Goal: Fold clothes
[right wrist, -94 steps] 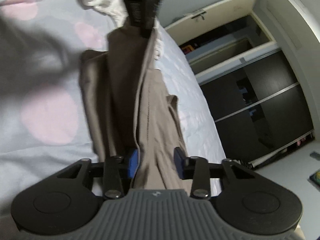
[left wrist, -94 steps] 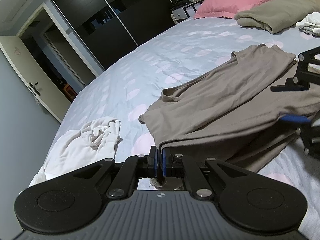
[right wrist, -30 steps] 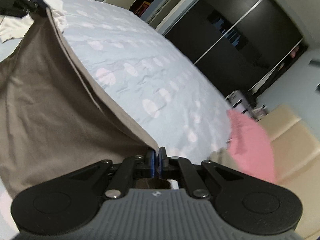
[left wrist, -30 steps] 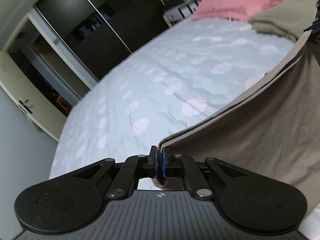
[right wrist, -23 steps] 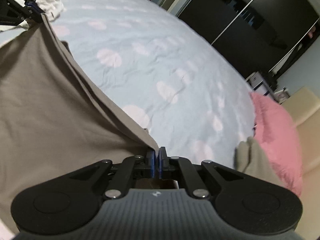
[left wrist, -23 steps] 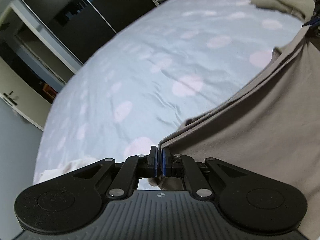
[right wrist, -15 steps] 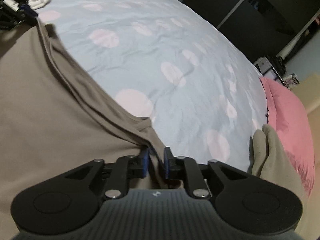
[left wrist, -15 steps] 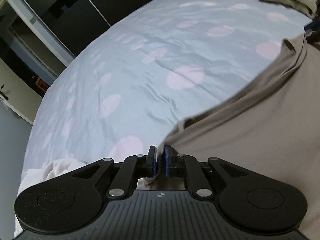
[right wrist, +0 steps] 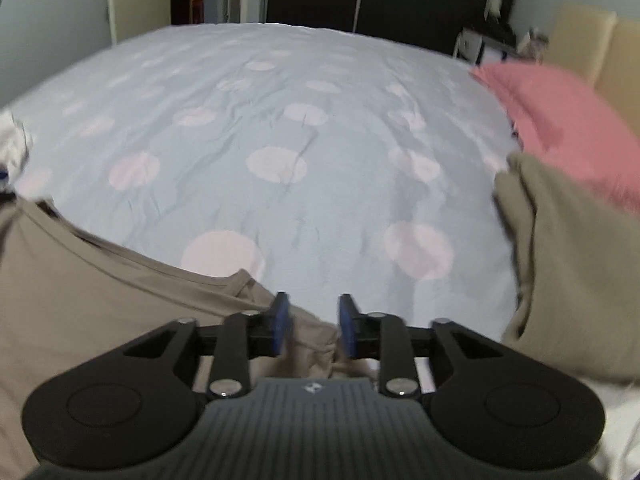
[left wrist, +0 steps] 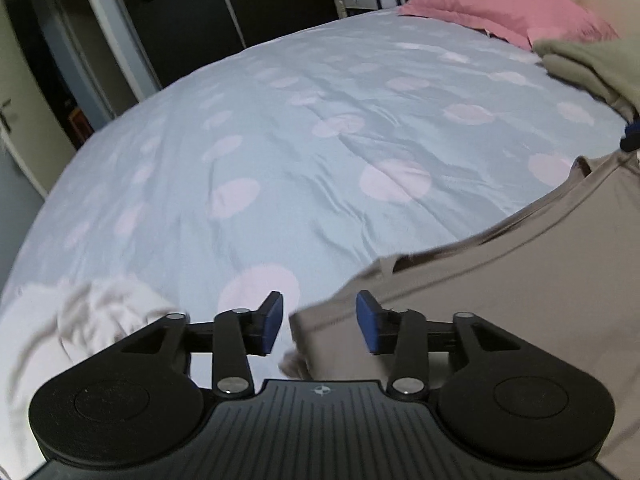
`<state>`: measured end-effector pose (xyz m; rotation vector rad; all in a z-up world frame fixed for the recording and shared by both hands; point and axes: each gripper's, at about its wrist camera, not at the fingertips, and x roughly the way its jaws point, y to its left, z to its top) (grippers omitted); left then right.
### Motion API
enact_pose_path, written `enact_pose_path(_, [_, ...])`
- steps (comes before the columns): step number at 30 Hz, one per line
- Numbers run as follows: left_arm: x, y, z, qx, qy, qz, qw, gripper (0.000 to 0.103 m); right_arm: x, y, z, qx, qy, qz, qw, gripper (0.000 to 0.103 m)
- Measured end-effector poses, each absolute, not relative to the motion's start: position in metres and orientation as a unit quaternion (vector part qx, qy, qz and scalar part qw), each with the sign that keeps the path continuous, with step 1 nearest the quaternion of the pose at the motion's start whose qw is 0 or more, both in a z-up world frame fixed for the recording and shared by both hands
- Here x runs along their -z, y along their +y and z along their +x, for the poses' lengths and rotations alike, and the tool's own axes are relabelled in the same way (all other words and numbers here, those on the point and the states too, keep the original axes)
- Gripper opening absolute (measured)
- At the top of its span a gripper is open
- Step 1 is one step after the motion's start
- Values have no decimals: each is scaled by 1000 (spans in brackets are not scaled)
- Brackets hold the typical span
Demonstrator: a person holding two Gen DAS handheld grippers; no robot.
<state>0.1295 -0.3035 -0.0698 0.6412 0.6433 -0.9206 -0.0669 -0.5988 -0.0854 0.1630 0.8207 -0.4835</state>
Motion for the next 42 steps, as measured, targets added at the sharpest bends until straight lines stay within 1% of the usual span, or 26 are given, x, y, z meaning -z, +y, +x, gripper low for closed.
enact_pose_path(4, [81, -290, 139, 433, 336, 246, 799, 40, 97, -605, -70, 227, 399, 129, 879, 38])
enact_pose_path(5, [82, -289, 141, 435, 339, 237, 800, 40, 100, -607, -70, 225, 399, 142, 877, 34])
enact_pose_path(6, [84, -288, 142, 436, 340, 228, 801, 40, 101, -606, -70, 225, 398, 149, 877, 19])
enact_pose_path(7, [84, -287, 143, 437, 340, 218, 804, 39, 101, -605, -69, 223, 398, 150, 877, 11])
enact_pose_path(8, [84, -287, 144, 438, 342, 205, 806, 29, 99, -603, -68, 222, 397, 148, 878, 8])
enact_pose_path(9, [84, -287, 147, 441, 349, 190, 805, 23, 97, -603, -68, 222, 394, 146, 880, 8])
enact_pose_path(10, [84, -286, 150, 443, 353, 175, 805, 11, 95, -602, -68, 223, 392, 143, 881, 6])
enact_pose_path(11, [84, -285, 152, 444, 356, 161, 806, 6, 93, -601, -68, 226, 391, 140, 881, 6])
enact_pose_path(12, [83, -284, 153, 443, 357, 154, 808, 2, 92, -600, -68, 229, 391, 137, 881, 5])
enact_pose_path(14, [77, -281, 152, 443, 343, 144, 816, 1, 88, -600, -71, 237, 386, 135, 881, 5])
enact_pose_path(17, [67, -281, 151, 439, 316, 135, 830, 1, 79, -601, -75, 251, 367, 126, 887, 5])
enact_pose_path(20, [66, -287, 152, 430, 307, 139, 838, 1, 75, -605, -74, 259, 357, 120, 890, 5])
enact_pose_path(25, [79, -299, 155, 422, 324, 154, 833, 1, 84, -613, -65, 268, 360, 124, 885, 5])
enact_pose_path(28, [84, -301, 156, 418, 337, 161, 828, 4, 90, -612, -58, 260, 376, 115, 882, 5])
enact_pose_path(29, [82, -299, 156, 418, 336, 160, 829, 9, 90, -611, -60, 259, 378, 115, 881, 7])
enact_pose_path(30, [80, -296, 155, 417, 335, 159, 830, 12, 89, -610, -62, 258, 379, 115, 881, 10])
enact_pose_path(31, [77, -293, 155, 416, 334, 157, 831, 16, 88, -609, -64, 258, 381, 115, 881, 11])
enact_pose_path(33, [70, -287, 149, 416, 325, 161, 834, 20, 86, -608, -69, 256, 383, 116, 880, 14])
enact_pose_path(37, [55, -271, 130, 429, 323, 167, 827, 29, 79, -599, -84, 249, 381, 127, 881, 14])
enact_pose_path(42, [39, -238, 95, 436, 317, 176, 824, 29, 67, -572, -112, 237, 373, 136, 887, 14])
